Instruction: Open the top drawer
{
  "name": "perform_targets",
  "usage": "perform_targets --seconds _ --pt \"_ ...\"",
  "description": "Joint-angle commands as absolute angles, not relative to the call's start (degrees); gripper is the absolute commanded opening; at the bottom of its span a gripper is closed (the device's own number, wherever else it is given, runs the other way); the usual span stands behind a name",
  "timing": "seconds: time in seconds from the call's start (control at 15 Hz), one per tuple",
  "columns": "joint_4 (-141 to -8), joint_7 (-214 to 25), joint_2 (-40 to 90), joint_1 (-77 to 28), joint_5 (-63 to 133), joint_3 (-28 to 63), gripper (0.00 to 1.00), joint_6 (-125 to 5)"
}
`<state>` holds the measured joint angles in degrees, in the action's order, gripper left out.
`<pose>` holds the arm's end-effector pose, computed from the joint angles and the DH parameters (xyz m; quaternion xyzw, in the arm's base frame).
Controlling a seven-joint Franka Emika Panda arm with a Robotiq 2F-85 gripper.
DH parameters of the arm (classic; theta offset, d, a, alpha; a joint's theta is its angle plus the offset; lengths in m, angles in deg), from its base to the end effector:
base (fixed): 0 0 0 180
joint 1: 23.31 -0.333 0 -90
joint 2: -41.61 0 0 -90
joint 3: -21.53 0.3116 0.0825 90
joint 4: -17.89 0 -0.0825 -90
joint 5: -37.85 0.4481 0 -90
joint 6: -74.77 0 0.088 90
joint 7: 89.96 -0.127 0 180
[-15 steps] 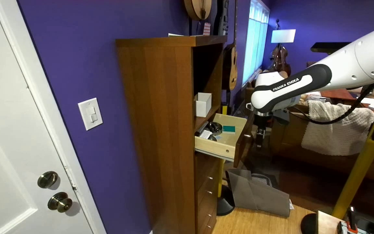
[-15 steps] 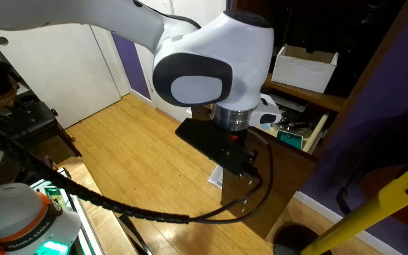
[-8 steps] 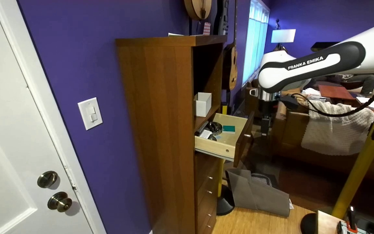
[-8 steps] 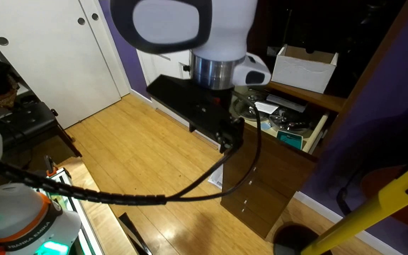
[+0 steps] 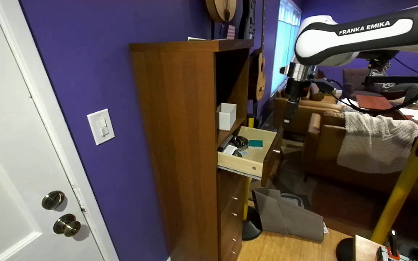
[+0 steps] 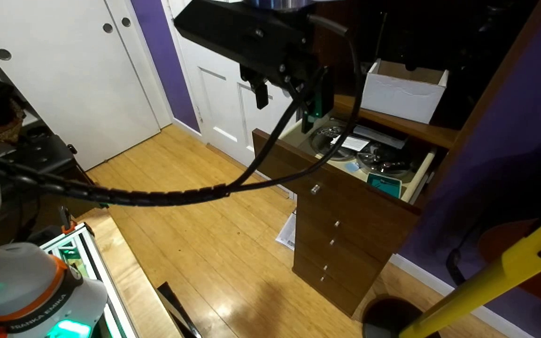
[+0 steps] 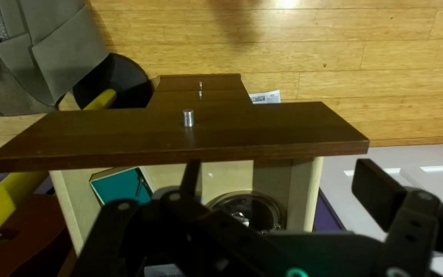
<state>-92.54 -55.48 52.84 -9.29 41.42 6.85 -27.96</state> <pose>0.5019 -0.2759 0.5399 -0.9970 -0.0460 -0.0523 0.0327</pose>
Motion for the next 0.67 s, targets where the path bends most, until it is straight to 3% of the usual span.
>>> perform_targets --seconds 0.0,0.6 --pt "-89.26 -56.41 47.25 -11.18 43.74 6.18 1.00 -31.87" --pt "-87.86 -55.89 37.77 -10.37 45.14 7.53 1.00 -42.81"
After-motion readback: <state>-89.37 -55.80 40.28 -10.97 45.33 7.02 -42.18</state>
